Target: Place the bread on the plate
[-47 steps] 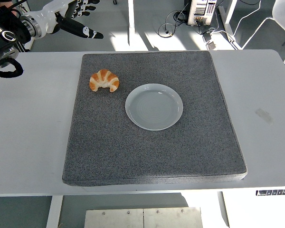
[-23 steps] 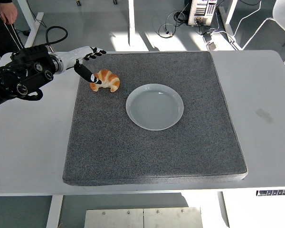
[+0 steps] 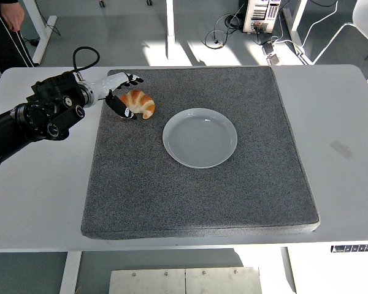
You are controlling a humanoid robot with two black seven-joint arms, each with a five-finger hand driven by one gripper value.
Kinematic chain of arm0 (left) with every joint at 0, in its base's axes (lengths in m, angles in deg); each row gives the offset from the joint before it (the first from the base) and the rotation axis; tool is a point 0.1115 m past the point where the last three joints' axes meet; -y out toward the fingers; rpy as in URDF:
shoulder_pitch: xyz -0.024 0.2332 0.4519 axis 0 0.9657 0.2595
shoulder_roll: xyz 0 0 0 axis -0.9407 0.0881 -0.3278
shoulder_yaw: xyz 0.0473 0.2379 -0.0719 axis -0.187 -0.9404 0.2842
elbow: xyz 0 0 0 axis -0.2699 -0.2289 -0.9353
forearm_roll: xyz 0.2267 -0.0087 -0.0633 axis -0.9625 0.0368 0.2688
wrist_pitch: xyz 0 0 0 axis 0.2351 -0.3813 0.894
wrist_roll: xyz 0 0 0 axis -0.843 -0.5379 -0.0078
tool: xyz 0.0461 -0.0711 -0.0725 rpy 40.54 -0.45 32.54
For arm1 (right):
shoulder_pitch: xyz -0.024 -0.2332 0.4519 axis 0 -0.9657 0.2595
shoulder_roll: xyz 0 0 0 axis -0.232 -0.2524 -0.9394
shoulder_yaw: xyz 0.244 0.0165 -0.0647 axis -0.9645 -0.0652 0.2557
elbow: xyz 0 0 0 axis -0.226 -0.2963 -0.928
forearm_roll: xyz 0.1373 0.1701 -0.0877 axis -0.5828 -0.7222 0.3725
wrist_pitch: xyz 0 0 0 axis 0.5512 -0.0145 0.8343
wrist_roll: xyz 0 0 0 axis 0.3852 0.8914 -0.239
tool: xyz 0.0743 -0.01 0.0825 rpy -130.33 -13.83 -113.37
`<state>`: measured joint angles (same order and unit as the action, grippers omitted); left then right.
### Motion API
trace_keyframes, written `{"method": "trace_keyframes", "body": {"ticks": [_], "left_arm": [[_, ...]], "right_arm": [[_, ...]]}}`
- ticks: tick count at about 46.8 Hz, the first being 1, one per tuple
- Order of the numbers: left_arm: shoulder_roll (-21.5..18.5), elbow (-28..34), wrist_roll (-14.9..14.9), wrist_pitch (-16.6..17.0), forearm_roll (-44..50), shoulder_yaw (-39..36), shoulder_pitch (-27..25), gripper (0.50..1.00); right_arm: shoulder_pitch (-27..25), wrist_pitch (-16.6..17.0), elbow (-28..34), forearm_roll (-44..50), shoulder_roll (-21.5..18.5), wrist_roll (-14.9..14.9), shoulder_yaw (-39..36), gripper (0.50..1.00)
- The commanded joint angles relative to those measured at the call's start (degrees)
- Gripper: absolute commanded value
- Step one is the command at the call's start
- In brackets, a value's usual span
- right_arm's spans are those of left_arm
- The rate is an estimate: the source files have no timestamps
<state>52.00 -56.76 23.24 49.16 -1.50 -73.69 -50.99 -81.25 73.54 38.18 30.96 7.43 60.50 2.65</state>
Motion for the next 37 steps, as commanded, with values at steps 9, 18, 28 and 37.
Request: {"method": "trace_keyframes", "body": {"ticks": [9, 18, 28, 37], "left_arm": [[0.9, -1.8, 0.1, 0.0, 0.0, 0.0, 0.8, 0.818], [0.9, -1.8, 0.2, 0.0, 0.0, 0.0, 0.7, 0.719], [1.0, -1.8, 0.2, 0.1, -0.1, -0.1, 1.1, 0.657], [1.0, -1.8, 0.3, 0.1, -0.1, -0.1, 1.2, 0.599]], "right_arm": [[0.0, 0.0, 0.0, 0.0, 0.0, 0.0, 0.0, 1.000], [0.0, 0.0, 0.0, 0.0, 0.0, 0.0, 0.0, 1.000], [0.0, 0.0, 0.0, 0.0, 0.0, 0.0, 0.0, 1.000], [0.0, 0.0, 0.0, 0.0, 0.0, 0.0, 0.0, 1.000]]}}
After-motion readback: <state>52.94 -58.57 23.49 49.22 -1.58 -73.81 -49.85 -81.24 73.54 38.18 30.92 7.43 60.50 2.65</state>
